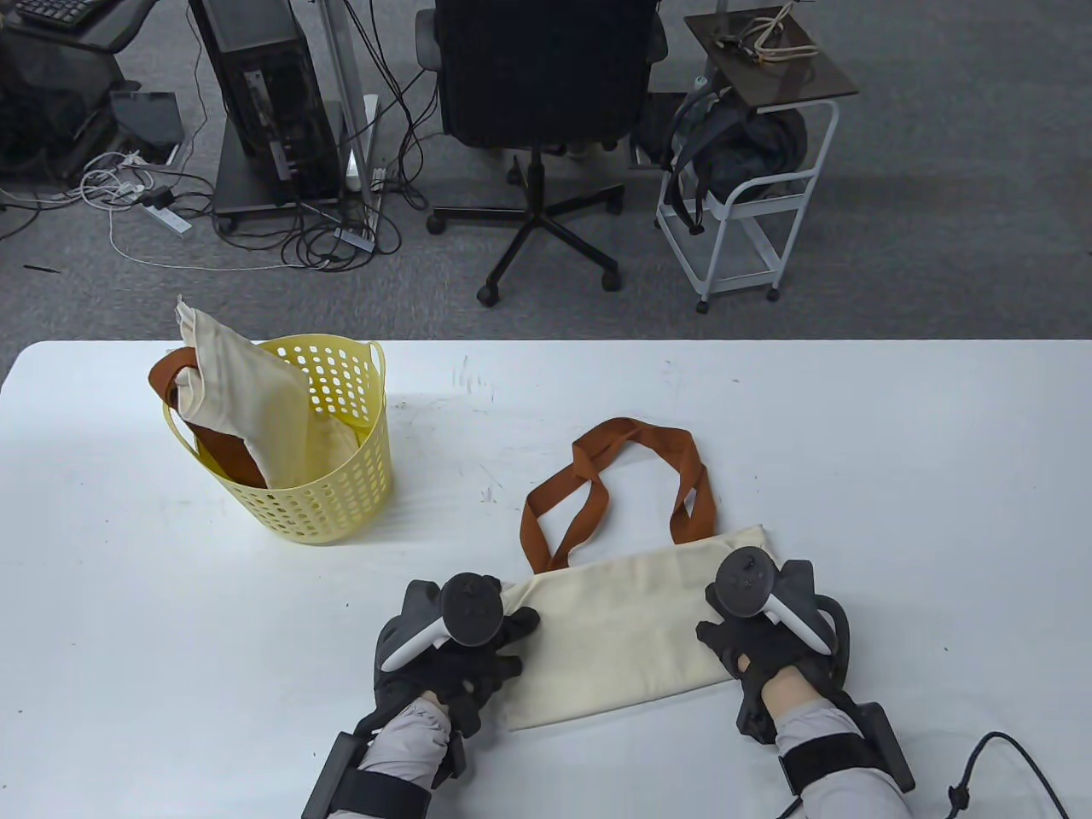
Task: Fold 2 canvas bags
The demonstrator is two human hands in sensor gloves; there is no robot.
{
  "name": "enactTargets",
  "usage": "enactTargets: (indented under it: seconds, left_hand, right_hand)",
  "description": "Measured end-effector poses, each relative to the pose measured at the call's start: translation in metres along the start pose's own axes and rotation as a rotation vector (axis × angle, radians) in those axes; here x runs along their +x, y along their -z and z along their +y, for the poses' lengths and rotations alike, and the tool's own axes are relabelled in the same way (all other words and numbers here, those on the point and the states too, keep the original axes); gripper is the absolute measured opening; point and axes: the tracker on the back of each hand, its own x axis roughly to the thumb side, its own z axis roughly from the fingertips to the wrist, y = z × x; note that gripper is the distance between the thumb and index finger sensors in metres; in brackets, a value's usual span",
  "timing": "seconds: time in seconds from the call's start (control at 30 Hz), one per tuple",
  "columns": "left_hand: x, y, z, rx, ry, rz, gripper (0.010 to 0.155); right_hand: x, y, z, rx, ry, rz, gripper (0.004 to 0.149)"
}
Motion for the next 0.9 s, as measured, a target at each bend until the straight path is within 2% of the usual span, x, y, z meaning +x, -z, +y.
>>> enactTargets:
  seconds: [0.07,0.17,0.2,0.27,0.3,0.37,0.47,0.53,0.63,0.77,0.9]
  left_hand:
    - [-0.001,-0.001,0.0,-0.001,-0.007,0.001,0.058]
    - [-0.002,-0.001,0.0,-0.004,-0.015,0.0,0.058]
    - [-0.002,-0.001,0.0,-0.003,-0.015,-0.001,0.059]
    - [-0.001,-0.001,0.0,-0.003,-0.006,-0.002,0.059]
    - [-0.001,-0.001,0.0,-0.003,-0.001,-0.002,0.059]
    - [0.0,-0.001,0.0,-0.004,0.003,-0.003,0.059]
    - [0.0,-0.001,0.0,-0.007,0.01,-0.007,0.06]
    - [0.002,-0.001,0.0,-0.01,0.026,-0.012,0.06]
    - [0.004,-0.001,0.001,-0.024,0.038,-0.025,0.061]
    - [0.006,0.0,0.0,-0.062,0.02,-0.04,0.062]
    - [0.008,0.0,0.001,-0.063,0.053,-0.031,0.062]
  right_hand:
    - [0.012,0.013,-0.007,0.049,-0.053,-0.016,0.056]
    - [0.033,0.028,-0.028,0.213,-0.17,0.032,0.054]
    - [0.041,0.03,-0.033,0.193,-0.148,0.01,0.05]
    - [0.066,0.033,-0.045,0.014,-0.044,-0.127,0.048]
    - [0.079,0.035,-0.046,-0.012,-0.01,-0.185,0.047]
    - [0.098,0.043,-0.043,0.025,-0.006,-0.229,0.047]
    - [0.124,0.059,-0.022,0.177,-0.136,-0.178,0.049]
    - [0.135,0.069,-0.008,0.232,-0.212,-0.145,0.05]
    - [0.151,0.083,-0.001,0.128,-0.188,-0.179,0.053]
    - [0.169,0.104,0.002,0.129,-0.155,-0.136,0.056]
    - [0.169,0.12,0.01,0.098,-0.105,-0.094,0.057]
